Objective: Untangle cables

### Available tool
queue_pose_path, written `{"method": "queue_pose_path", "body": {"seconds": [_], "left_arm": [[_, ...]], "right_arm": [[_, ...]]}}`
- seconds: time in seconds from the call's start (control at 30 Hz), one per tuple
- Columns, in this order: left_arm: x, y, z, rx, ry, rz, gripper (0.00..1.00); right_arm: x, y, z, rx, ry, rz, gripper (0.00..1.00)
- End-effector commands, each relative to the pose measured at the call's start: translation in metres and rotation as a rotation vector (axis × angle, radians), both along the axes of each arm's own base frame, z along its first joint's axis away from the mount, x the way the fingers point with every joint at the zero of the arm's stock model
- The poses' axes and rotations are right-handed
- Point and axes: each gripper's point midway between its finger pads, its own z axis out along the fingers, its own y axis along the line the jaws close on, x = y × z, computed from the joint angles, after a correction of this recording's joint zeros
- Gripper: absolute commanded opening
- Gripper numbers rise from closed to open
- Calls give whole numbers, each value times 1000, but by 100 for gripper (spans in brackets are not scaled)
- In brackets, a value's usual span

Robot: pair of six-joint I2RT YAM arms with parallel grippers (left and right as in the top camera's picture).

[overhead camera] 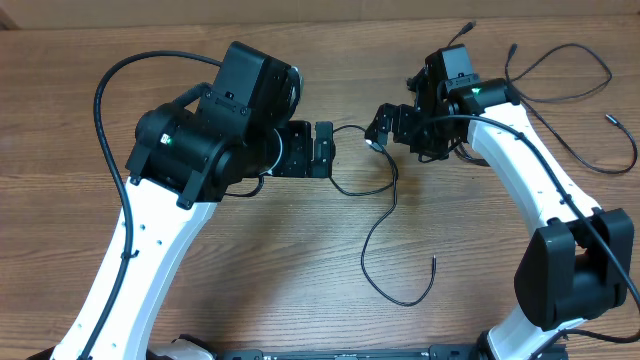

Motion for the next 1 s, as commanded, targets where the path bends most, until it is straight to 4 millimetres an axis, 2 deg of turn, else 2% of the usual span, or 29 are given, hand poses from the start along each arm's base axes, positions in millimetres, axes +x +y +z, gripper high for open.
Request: {"method": "queue_pose_path", "body": {"seconds": [0.0, 0.27, 0.43, 0.73, 0.77, 0.97], "left_arm": [[-1, 4, 6, -9, -13, 19, 99], [-1, 4, 6, -9, -13, 19, 100], [-1, 4, 6, -9, -13, 19, 100], [-1, 4, 6, -9, -13, 19, 100], [-1, 4, 6, -10, -13, 19, 100], [-1, 4, 6, -10, -13, 19, 100]], "right_arm": [[0, 1, 3, -6, -23, 8, 100], [4, -4, -12, -31, -46, -2, 100], [4, -9, -28, -66, -70, 21, 100], [-11, -16, -57, -112, -42, 55, 99], [-14, -17, -61, -113, -33, 51, 97], [-29, -16, -74, -97, 23, 55, 69]]}}
